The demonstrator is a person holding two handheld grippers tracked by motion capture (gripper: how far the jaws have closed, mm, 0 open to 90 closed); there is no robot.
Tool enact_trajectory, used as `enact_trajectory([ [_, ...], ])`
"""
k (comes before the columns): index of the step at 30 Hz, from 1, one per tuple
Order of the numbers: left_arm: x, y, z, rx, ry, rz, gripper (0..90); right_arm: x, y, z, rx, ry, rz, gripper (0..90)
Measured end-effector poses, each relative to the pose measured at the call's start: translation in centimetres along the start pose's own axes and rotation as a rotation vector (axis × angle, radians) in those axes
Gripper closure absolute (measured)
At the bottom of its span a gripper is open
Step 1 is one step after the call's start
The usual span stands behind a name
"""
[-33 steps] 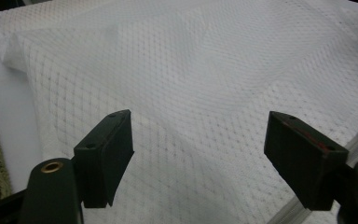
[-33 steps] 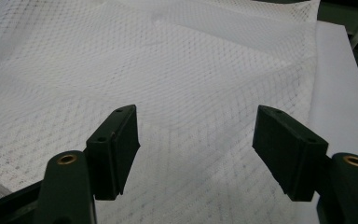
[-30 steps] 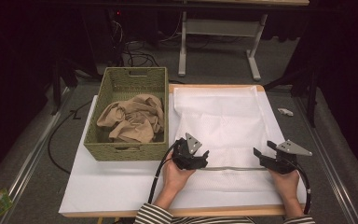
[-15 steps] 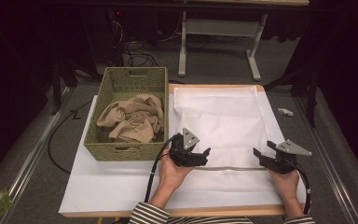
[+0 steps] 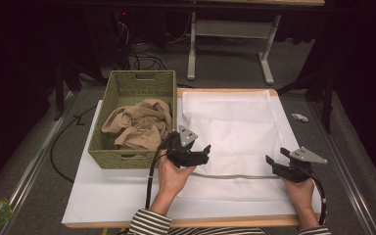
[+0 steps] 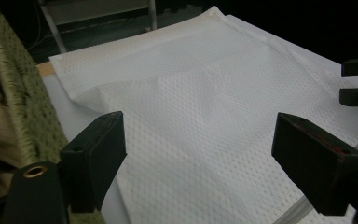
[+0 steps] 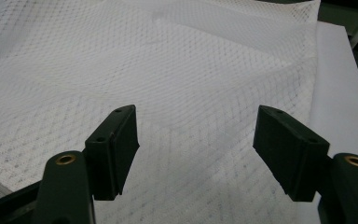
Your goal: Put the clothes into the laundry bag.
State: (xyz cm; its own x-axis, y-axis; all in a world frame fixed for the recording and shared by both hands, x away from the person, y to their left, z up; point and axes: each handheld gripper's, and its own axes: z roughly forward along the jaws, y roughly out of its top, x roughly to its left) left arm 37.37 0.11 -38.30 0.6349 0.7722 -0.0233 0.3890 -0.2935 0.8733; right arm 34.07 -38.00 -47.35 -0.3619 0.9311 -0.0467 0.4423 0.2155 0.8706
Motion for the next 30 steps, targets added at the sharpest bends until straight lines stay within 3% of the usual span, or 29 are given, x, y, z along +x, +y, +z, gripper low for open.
enact_trajectory([
  [2,0.3,0.2,-0.4,-0.012,0.022,0.008,17.8,0.0,0.0,0.0,0.001,0.003,0.012,30.8],
  [6,1.1,0.6,-0.9,-0.016,0.027,-0.015,16.8,0.0,0.0,0.0,0.000,-0.001,0.000,30.8],
  [10,1.7,0.9,-1.6,-0.015,0.052,-0.002,16.4,0.1,0.0,0.0,0.000,-0.001,-0.002,30.8],
  [14,2.5,1.1,-2.0,0.001,0.077,0.011,16.3,0.0,0.0,0.0,0.000,0.000,-0.003,30.7],
  [17,3.4,1.2,-2.2,0.008,0.087,-0.015,15.8,0.1,0.0,0.0,0.000,-0.002,-0.004,30.8],
  [30,6.7,1.7,-3.4,0.042,0.170,-0.026,11.1,0.2,0.0,0.0,0.006,-0.005,-0.007,30.7],
])
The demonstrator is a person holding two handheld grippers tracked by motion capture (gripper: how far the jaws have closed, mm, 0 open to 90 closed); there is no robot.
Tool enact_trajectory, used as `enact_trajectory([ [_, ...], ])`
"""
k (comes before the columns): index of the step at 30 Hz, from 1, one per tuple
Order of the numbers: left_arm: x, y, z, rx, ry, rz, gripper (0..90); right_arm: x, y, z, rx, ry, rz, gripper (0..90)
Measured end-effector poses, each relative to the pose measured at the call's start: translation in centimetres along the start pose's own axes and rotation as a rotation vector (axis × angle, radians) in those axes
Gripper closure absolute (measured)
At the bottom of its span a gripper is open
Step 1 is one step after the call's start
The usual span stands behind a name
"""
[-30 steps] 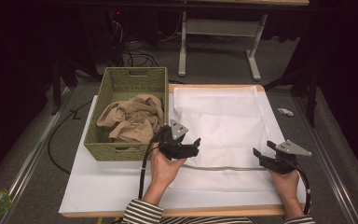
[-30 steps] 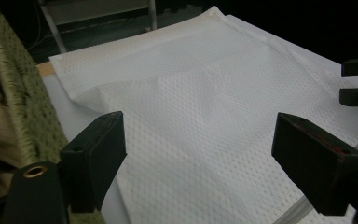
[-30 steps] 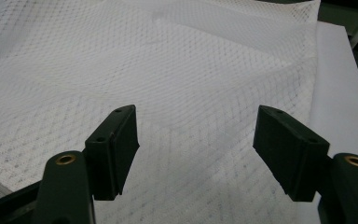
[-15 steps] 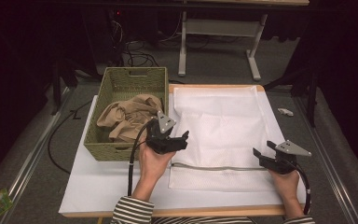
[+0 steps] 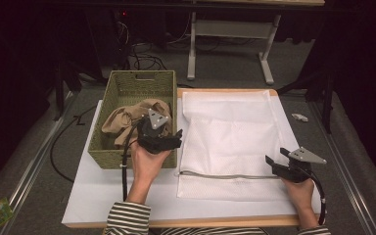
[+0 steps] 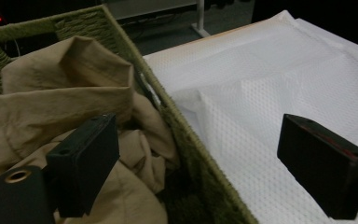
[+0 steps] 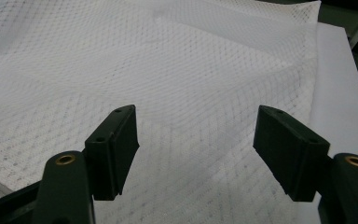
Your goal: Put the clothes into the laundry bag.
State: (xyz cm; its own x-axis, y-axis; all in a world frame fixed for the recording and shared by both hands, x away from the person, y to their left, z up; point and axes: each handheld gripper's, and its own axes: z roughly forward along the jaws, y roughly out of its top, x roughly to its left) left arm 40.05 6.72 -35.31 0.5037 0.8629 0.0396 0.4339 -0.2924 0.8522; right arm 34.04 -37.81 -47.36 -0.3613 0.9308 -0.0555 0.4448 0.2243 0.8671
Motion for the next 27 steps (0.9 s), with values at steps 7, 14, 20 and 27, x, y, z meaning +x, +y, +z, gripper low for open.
enact_trajectory([
  [7,2.0,-0.1,0.1,0.040,0.069,-0.021,6.6,0.0,0.0,0.1,0.003,0.000,-0.010,30.8],
  [14,4.0,0.3,1.5,0.119,0.108,-0.027,4.5,0.1,0.0,0.1,0.008,-0.002,-0.013,30.8],
  [20,5.3,0.9,2.9,0.188,0.121,-0.025,3.4,0.3,0.1,0.2,0.028,-0.008,-0.011,30.8],
  [27,6.7,0.8,5.7,0.275,0.117,-0.054,2.0,0.3,0.1,0.3,0.032,-0.010,-0.023,30.9],
])
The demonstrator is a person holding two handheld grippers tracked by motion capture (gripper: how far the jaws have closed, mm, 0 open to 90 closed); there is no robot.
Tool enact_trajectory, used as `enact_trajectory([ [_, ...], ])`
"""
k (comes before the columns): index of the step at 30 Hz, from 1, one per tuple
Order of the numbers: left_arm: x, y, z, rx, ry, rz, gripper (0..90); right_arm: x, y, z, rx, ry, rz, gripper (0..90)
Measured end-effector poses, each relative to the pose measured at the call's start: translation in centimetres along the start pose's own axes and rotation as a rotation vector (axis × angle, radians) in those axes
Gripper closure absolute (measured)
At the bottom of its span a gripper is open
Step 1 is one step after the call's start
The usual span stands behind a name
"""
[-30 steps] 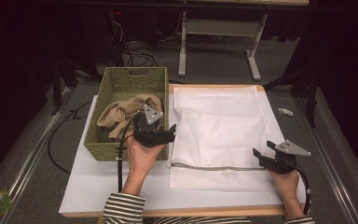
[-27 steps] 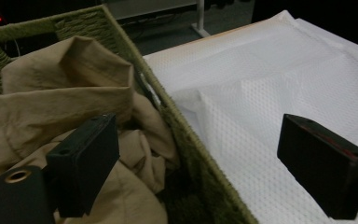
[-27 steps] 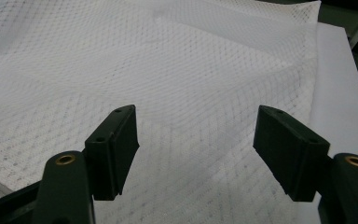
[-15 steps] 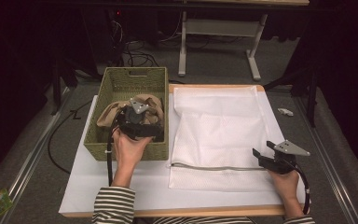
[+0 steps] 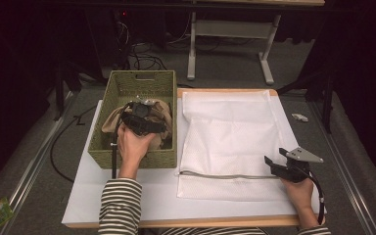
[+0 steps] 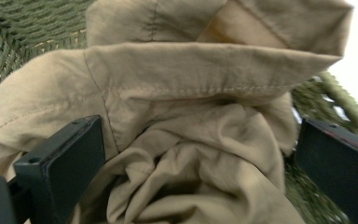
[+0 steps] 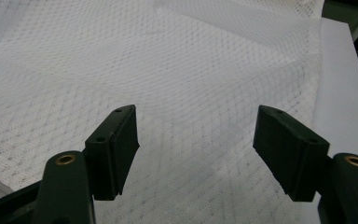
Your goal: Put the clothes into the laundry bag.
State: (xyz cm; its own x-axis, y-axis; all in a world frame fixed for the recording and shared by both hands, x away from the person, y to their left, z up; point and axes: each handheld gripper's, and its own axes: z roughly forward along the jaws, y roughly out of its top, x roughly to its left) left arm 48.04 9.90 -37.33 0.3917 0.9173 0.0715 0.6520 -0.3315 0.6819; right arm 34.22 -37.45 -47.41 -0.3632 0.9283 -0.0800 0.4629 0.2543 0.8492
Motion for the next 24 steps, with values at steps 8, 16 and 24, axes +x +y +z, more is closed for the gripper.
enact_trajectory([
  [8,0.2,1.3,1.5,0.047,0.023,0.006,5.0,0.2,0.0,0.1,0.011,-0.007,-0.008,30.7],
  [16,0.5,1.2,3.6,0.068,0.012,-0.001,6.1,0.3,0.1,0.2,0.016,-0.010,-0.018,30.9],
  [24,0.9,0.8,5.3,0.171,0.032,0.007,8.8,0.4,0.1,0.2,0.027,-0.013,-0.029,30.7],
])
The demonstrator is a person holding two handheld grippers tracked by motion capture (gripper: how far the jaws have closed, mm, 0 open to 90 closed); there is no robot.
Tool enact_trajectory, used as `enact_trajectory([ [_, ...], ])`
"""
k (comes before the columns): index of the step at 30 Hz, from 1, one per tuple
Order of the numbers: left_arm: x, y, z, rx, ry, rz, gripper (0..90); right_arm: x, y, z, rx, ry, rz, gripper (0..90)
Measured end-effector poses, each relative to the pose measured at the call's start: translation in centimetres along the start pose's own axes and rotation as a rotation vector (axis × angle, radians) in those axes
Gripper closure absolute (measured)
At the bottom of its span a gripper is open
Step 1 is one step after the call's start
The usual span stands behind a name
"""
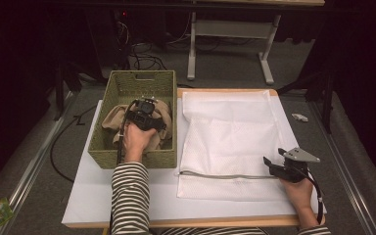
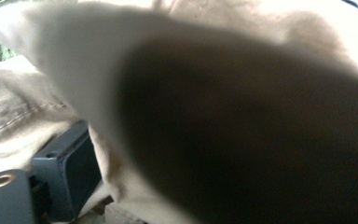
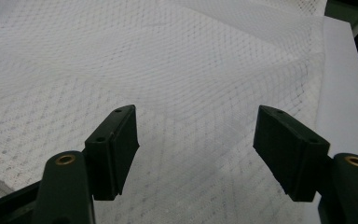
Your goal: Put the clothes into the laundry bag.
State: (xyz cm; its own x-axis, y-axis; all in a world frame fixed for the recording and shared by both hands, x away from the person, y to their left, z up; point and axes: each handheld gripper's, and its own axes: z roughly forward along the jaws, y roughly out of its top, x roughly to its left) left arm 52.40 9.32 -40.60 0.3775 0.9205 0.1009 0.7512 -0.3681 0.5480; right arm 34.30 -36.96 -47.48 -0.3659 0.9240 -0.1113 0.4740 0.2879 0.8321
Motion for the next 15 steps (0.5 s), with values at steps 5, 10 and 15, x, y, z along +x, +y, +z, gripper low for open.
enact_trajectory([
  [5,0.05,0.00,0.14,0.023,0.016,-0.017,12.5,0.03,0.03,0.08,0.007,-0.002,-0.010,30.8],
  [10,0.27,0.04,0.19,0.021,-0.002,-0.035,19.8,0.08,0.04,0.07,0.008,-0.006,-0.025,30.8],
  [15,0.54,-0.02,0.53,0.034,-0.018,-0.051,21.0,0.16,0.04,0.11,0.011,-0.008,-0.023,30.7],
])
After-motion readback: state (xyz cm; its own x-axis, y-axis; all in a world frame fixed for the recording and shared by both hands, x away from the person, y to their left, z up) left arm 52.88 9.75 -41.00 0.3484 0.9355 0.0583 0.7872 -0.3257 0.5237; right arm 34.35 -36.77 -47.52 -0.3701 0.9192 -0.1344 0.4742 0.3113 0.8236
